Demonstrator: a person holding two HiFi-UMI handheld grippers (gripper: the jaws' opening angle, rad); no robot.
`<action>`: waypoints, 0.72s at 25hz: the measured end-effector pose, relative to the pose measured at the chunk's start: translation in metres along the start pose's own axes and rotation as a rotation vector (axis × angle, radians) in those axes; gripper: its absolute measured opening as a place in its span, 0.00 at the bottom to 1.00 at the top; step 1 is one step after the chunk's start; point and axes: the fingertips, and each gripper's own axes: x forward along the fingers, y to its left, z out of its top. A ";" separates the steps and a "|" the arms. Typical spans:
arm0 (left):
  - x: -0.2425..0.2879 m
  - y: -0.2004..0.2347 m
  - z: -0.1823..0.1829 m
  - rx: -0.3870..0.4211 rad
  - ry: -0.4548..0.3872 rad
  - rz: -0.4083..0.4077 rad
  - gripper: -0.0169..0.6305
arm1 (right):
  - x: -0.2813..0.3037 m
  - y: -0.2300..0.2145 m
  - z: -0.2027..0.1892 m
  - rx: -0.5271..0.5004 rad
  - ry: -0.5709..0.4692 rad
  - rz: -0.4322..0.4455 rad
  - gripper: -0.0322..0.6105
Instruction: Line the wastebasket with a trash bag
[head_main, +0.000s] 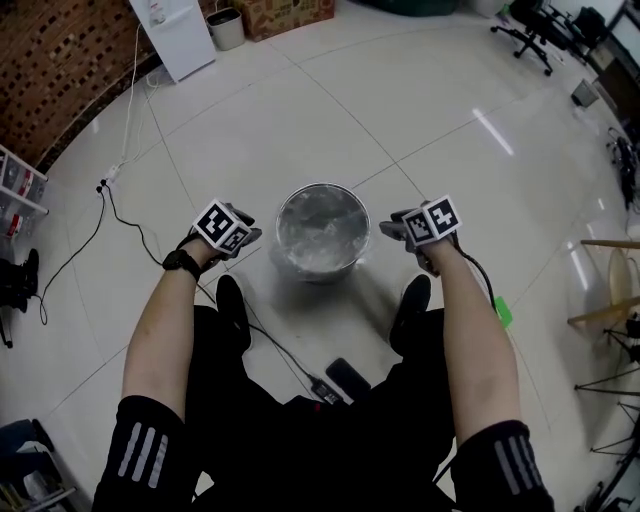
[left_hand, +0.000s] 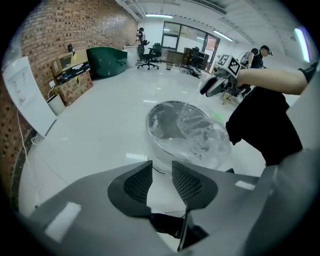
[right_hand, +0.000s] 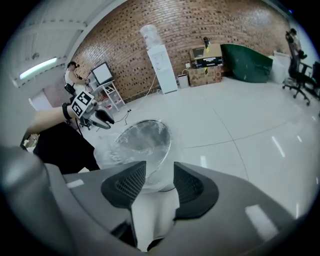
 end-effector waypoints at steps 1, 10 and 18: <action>-0.002 -0.009 -0.008 0.002 0.015 -0.009 0.22 | -0.001 0.004 -0.009 0.013 0.010 0.009 0.34; 0.022 -0.063 -0.058 0.154 0.173 -0.057 0.27 | 0.026 0.041 -0.061 -0.194 0.154 0.030 0.38; 0.058 -0.066 -0.044 0.202 0.159 -0.045 0.25 | 0.060 0.046 -0.066 -0.215 0.170 0.038 0.22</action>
